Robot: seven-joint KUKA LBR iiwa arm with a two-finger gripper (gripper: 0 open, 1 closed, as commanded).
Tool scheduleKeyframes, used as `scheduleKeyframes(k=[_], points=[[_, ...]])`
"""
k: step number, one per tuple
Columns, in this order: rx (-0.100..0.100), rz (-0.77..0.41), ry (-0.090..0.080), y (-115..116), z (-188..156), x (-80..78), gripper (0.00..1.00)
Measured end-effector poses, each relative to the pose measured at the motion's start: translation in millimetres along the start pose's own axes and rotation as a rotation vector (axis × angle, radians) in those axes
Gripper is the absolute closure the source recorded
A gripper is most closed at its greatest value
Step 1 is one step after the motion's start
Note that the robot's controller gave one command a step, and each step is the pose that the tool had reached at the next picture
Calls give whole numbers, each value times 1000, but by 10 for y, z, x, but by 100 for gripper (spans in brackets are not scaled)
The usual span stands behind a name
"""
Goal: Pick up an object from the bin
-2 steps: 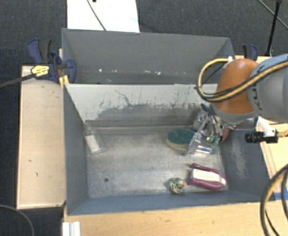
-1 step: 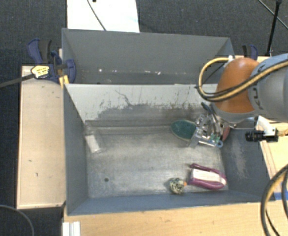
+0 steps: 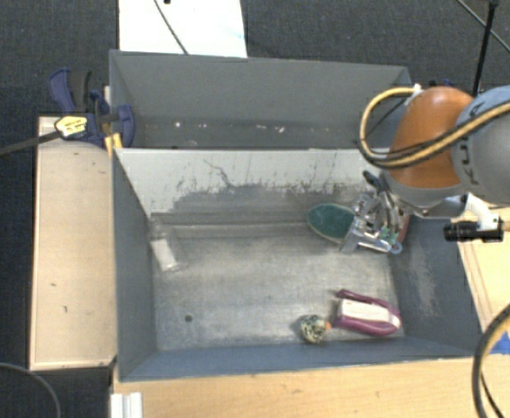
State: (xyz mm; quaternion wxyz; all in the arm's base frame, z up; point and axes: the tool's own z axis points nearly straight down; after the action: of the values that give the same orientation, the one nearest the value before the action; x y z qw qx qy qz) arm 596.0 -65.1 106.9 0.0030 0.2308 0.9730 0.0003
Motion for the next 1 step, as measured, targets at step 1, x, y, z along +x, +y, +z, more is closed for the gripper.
scheduleKeyframes(k=[1], points=[[0,-5,1,4,-185,-11,100]])
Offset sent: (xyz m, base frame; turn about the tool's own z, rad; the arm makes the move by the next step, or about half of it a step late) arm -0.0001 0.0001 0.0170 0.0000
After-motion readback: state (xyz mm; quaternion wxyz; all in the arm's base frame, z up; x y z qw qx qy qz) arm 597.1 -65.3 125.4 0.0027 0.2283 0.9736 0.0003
